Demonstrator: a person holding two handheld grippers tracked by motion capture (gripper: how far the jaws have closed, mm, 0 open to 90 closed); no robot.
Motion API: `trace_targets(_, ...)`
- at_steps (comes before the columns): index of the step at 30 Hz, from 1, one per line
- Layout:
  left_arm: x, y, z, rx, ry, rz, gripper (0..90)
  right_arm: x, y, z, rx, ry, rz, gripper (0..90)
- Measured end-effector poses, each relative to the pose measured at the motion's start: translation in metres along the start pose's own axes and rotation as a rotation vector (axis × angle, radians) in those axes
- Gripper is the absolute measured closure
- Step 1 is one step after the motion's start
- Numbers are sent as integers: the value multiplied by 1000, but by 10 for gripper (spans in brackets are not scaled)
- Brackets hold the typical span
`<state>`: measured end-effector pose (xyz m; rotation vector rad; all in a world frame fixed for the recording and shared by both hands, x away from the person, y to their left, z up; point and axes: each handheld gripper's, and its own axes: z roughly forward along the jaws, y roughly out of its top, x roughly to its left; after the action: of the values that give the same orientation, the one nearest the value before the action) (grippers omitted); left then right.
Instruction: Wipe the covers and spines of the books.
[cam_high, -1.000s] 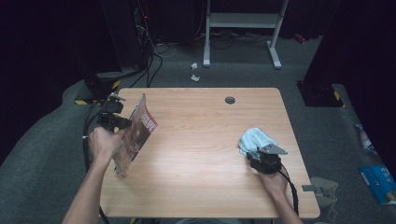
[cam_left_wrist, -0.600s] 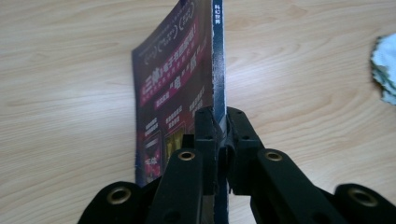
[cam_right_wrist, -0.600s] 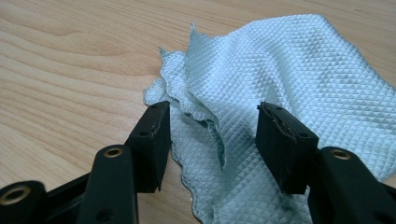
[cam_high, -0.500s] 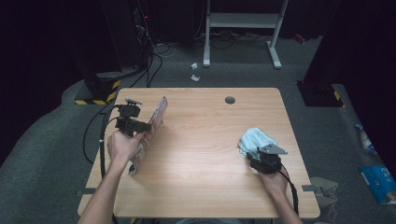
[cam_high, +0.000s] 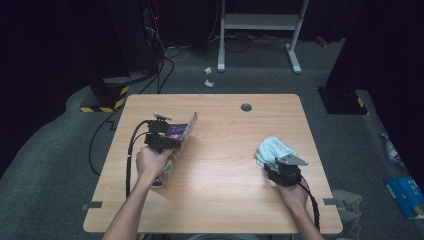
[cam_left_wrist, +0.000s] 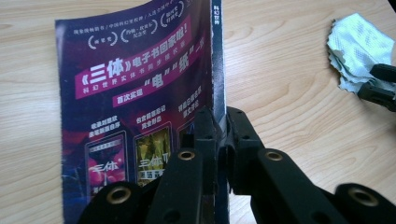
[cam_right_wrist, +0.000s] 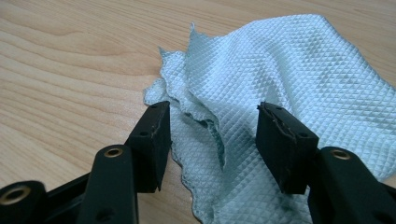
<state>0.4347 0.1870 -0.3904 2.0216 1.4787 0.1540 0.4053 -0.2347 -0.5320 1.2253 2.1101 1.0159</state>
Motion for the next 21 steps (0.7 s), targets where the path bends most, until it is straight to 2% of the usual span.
trace_targets(4, -5, 0, 8, -5, -25, -1, 842, 0, 0, 0, 1, -1, 2, 453)
trace_targets(7, -13, 0, 19, -4, -48, 2, 840, 0, 0, 0, 0, -1, 2, 453)
trace_targets(15, -29, 3, 41, -4, -69, 28, 835, 0, 0, 0, 0, -1, 2, 453)
trace_targets(18, -35, 3, 48, -15, -68, 24, 831, 0, 0, 0, 0, -1, 2, 453)
trace_targets(21, -41, 2, 57, -5, -73, 32, 824, 0, 0, 0, 0, -2, 3, 453)
